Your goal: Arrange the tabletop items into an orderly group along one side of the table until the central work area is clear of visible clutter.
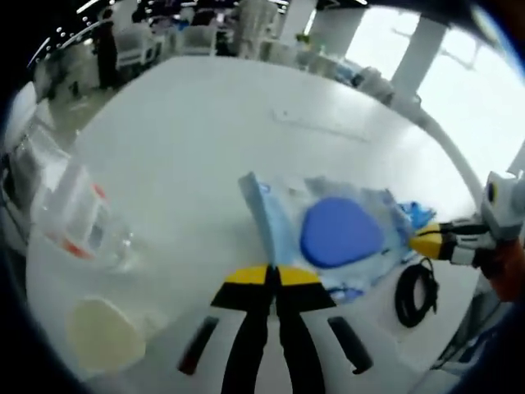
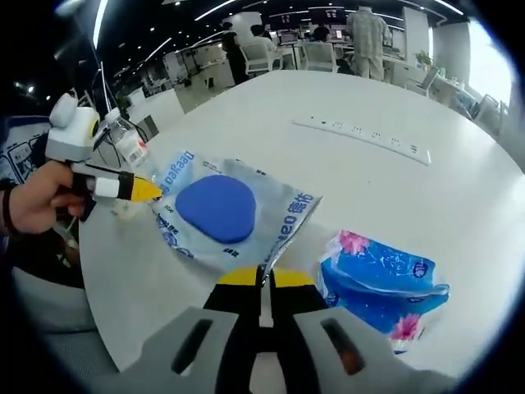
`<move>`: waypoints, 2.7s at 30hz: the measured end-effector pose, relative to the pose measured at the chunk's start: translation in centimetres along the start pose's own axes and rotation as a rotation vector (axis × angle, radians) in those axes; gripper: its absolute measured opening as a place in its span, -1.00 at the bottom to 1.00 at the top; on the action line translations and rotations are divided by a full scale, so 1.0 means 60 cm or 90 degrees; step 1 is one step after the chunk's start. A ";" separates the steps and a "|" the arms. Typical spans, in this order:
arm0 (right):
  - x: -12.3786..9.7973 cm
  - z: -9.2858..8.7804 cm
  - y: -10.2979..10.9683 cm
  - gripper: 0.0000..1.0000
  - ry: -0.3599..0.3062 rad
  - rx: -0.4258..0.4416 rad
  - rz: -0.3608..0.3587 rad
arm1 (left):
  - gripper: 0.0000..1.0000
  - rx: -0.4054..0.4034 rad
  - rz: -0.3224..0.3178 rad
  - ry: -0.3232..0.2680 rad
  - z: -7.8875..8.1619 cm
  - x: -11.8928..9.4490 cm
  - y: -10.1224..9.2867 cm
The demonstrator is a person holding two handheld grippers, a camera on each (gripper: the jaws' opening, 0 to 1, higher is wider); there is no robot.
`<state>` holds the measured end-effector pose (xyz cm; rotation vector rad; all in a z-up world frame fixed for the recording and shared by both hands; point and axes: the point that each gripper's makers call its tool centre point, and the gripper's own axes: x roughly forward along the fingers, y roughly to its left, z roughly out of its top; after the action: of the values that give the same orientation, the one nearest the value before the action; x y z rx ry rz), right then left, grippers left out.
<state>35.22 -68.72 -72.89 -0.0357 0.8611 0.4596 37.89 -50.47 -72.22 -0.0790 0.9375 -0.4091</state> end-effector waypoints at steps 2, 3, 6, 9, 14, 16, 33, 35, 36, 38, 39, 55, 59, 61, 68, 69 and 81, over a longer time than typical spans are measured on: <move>0.006 -0.014 -0.002 -0.96 0.017 0.005 0.000 | -1.00 0.000 -0.001 0.008 -0.005 0.004 -0.003; 0.008 -0.019 -0.003 -0.96 0.021 0.005 0.000 | -1.00 0.002 -0.001 0.013 -0.009 0.006 -0.005; 0.013 -0.029 -0.005 -0.96 0.030 0.002 0.000 | -1.00 0.006 0.000 0.020 -0.015 0.008 -0.008; 0.019 -0.039 -0.006 -0.95 0.038 0.004 0.000 | -1.00 0.009 0.000 0.030 -0.023 0.014 -0.005; 0.024 -0.040 -0.004 -0.95 0.041 0.001 -0.007 | -1.00 0.017 0.007 0.034 -0.025 0.018 -0.001; 0.026 -0.042 -0.005 -0.95 0.047 -0.004 -0.009 | -1.00 0.014 0.009 0.036 -0.026 0.020 0.000; 0.023 -0.042 -0.003 -0.93 0.044 0.015 -0.016 | -0.96 0.005 0.010 0.039 -0.032 0.025 0.006; 0.023 -0.043 -0.002 -0.93 0.044 0.016 -0.016 | -0.94 0.006 0.012 0.040 -0.031 0.024 0.008; 0.023 -0.043 -0.002 -0.93 0.044 0.016 -0.017 | -0.93 0.006 0.012 0.040 -0.031 0.024 0.008; 0.021 -0.043 -0.002 -0.91 0.045 0.018 -0.018 | -0.90 0.009 0.016 0.041 -0.031 0.022 0.011; 0.020 -0.042 -0.002 -0.89 0.044 0.020 -0.021 | -0.89 0.010 0.016 0.041 -0.031 0.021 0.012; -0.017 -0.009 0.003 -0.77 0.019 0.002 -0.051 | -0.57 0.020 0.032 0.025 -0.025 -0.010 0.025; -0.026 0.000 0.011 -0.65 0.003 0.000 -0.051 | -0.52 0.031 0.030 -0.013 -0.011 -0.029 0.014; -0.028 0.001 0.017 -0.64 0.002 -0.007 -0.047 | -0.51 0.038 0.023 -0.020 -0.009 -0.036 0.005; -0.038 0.011 0.031 -0.45 -0.014 -0.005 -0.042 | -0.52 0.057 -0.004 -0.045 -0.011 -0.063 -0.021; -0.039 0.012 0.034 -0.44 -0.018 -0.009 -0.042 | -0.53 0.055 -0.008 -0.044 -0.012 -0.061 -0.020; -0.047 -0.010 0.079 -0.34 -0.018 -0.008 -0.032 | -0.24 0.074 -0.057 -0.072 -0.028 -0.105 -0.040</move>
<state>31.28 -65.65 -70.49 -0.0627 0.8284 0.4175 32.52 -50.10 -67.79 -0.0381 0.7985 -0.5356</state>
